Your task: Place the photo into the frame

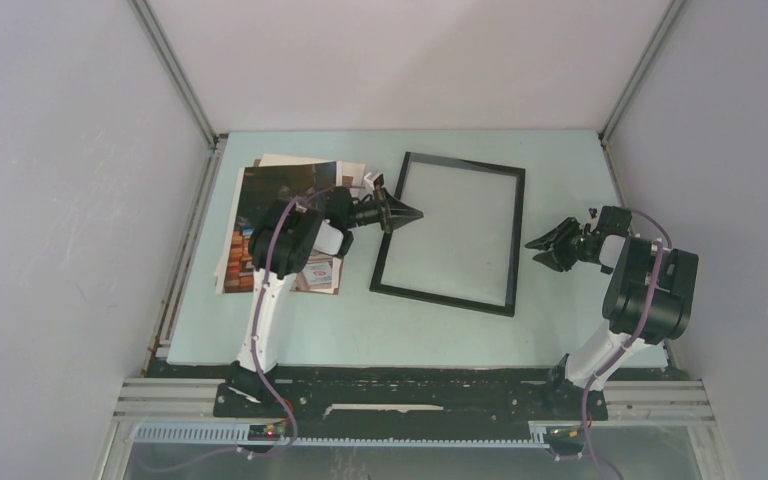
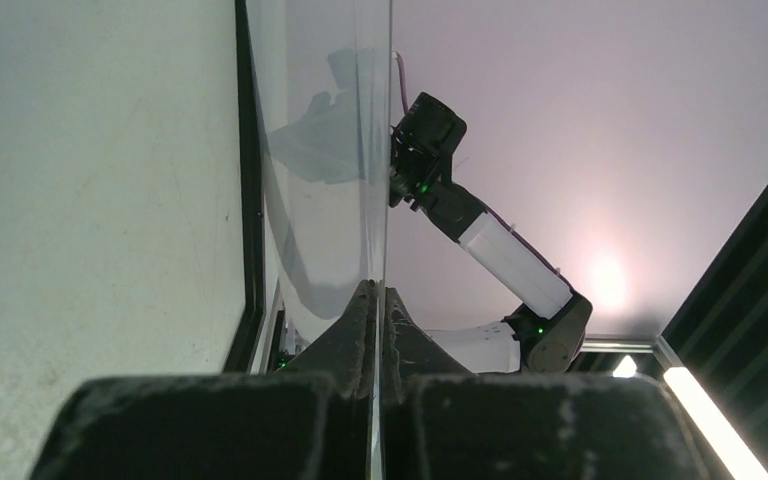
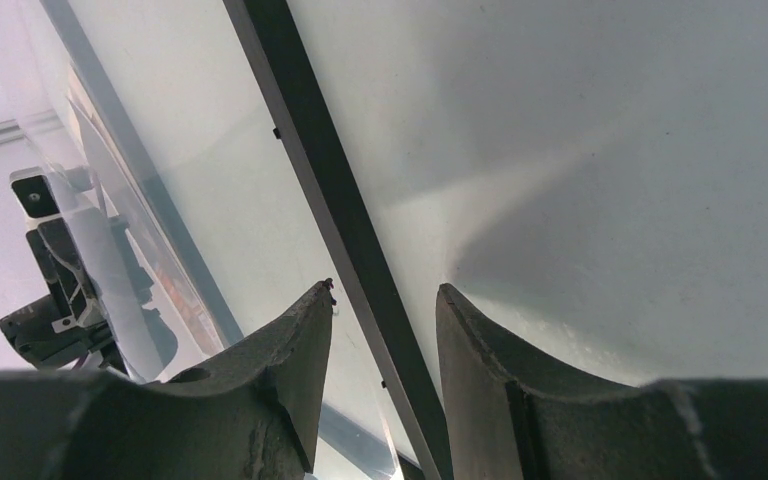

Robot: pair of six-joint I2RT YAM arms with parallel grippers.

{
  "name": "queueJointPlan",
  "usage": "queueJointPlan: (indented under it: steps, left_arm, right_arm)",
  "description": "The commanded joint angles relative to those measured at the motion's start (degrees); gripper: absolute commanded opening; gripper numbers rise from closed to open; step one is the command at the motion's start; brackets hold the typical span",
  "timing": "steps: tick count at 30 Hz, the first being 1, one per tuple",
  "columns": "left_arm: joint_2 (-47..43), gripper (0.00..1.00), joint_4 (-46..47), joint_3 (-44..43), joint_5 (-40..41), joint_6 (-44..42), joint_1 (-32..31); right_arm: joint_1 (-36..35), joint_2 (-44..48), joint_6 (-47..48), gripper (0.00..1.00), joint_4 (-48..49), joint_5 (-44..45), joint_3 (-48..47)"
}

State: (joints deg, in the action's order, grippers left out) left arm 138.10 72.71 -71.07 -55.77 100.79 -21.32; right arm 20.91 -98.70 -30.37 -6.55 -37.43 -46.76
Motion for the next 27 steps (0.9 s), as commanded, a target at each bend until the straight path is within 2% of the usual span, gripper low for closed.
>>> queueJointPlan:
  steps: [1,18,27]
  left_arm:
    - [0.87,0.0,1.27,-3.73,-0.44,-0.07,0.07]
    - [-2.94,0.01,-15.81,-4.44,-0.47,-14.14,0.75]
    - [-6.05,0.15,-27.92,-4.47,1.06,-23.85,0.75]
  right_arm:
    - [-0.41,0.14,-0.24,0.51,1.11,-0.45,0.18]
    - [-0.78,0.1,-0.37,0.5,1.28,-0.88,0.19]
    - [-1.13,-0.19,-0.34,0.51,1.42,-0.98,0.18]
